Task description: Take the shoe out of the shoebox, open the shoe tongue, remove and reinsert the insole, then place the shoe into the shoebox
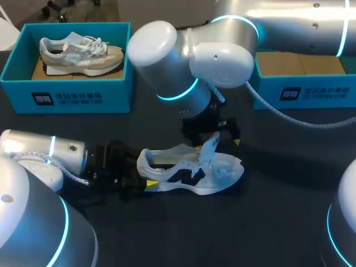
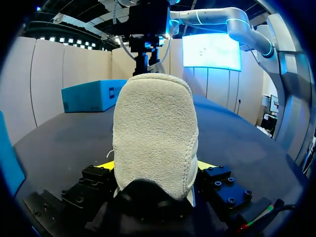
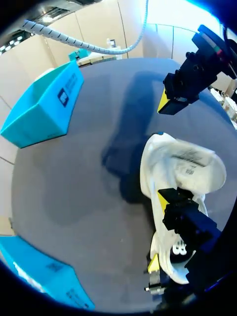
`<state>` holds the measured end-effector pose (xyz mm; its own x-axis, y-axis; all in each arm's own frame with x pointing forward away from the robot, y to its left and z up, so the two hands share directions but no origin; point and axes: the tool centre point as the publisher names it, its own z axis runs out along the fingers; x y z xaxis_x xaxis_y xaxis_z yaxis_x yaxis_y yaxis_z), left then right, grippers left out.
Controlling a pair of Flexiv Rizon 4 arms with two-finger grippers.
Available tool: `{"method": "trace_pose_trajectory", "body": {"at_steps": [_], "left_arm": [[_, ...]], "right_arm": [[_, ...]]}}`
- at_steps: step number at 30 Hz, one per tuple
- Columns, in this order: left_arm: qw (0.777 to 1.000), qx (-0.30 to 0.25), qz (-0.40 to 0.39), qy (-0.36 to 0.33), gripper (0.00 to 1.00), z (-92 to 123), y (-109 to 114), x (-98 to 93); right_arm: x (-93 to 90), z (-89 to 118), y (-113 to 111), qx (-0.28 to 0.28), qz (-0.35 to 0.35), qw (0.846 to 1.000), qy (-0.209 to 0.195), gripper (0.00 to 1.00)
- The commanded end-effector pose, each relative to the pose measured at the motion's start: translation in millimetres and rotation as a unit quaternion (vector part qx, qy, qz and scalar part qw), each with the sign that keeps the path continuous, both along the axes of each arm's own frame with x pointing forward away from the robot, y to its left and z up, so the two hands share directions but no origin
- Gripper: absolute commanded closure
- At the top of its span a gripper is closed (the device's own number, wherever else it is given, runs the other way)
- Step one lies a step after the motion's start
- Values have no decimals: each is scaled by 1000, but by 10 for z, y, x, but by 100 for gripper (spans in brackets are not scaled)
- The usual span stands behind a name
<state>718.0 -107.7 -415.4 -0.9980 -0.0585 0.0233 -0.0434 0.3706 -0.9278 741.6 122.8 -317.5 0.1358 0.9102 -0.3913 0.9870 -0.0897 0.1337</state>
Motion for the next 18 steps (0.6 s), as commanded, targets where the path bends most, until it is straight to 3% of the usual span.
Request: {"method": "trace_pose_trajectory", "body": {"at_steps": [1,9,18], "left_arm": [[1000,1,2,0,100,1,-3,-14],[1000,1,2,0,100,1,-3,-14],[1000,1,2,0,100,1,-3,-14]], "right_arm": [[-41,179,90,19,-45,997,-67,0],[73,408,440,41,137,987,-75,0],[4,522,760,58,309,947,-61,0]]}}
